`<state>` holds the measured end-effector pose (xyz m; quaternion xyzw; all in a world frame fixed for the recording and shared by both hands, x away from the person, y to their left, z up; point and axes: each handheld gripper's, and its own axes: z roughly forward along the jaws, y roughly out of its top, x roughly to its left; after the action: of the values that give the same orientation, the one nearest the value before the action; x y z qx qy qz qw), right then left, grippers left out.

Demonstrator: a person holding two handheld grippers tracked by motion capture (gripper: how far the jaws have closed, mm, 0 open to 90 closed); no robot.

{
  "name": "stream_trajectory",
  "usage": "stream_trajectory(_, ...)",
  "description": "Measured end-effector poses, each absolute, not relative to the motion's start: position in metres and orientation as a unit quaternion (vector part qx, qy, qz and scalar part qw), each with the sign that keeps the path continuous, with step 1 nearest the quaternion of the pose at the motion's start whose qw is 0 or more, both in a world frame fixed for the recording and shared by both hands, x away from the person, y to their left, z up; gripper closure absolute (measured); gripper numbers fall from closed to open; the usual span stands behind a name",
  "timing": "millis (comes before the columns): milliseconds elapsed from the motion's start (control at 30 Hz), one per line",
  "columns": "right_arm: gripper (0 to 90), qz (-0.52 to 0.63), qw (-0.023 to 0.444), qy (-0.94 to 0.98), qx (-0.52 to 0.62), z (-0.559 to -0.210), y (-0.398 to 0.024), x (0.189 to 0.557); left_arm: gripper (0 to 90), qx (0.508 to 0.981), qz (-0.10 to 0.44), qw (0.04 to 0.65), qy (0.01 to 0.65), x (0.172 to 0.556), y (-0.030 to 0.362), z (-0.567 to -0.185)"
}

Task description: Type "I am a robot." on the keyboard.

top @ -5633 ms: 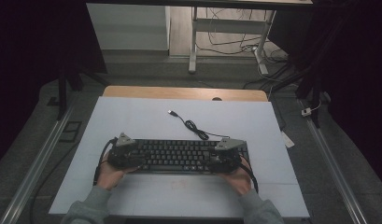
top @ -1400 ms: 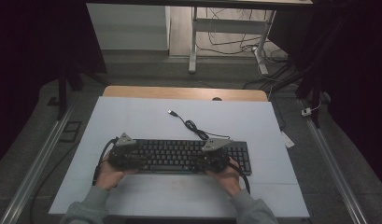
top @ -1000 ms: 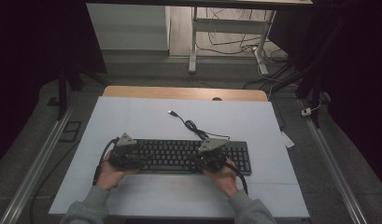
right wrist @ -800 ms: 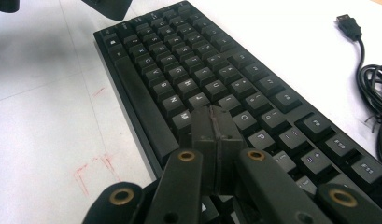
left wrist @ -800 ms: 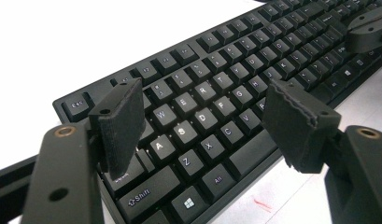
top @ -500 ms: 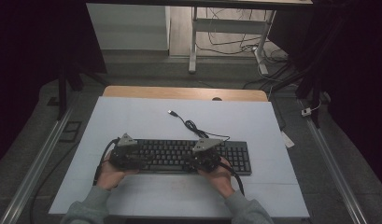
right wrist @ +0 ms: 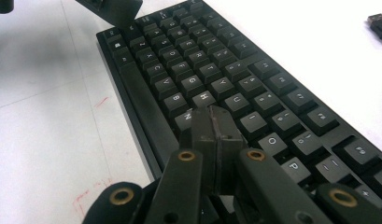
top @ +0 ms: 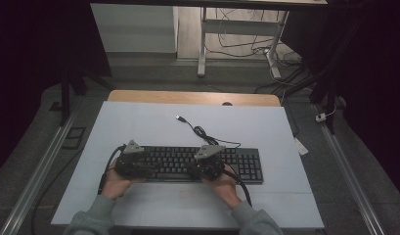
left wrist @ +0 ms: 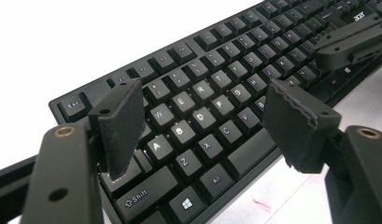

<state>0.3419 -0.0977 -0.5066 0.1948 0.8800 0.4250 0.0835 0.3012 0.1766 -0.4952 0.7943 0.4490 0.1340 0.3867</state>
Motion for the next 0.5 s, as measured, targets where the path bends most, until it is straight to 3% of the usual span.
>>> stream_trajectory(500, 89.5, 0.408, 0.08, 0.887, 0.204, -0.5169, -0.088, 0.3457, 29.1, 0.796, 0.135, 0.384, 0.448, 0.3009, 0.1766, -0.4956)
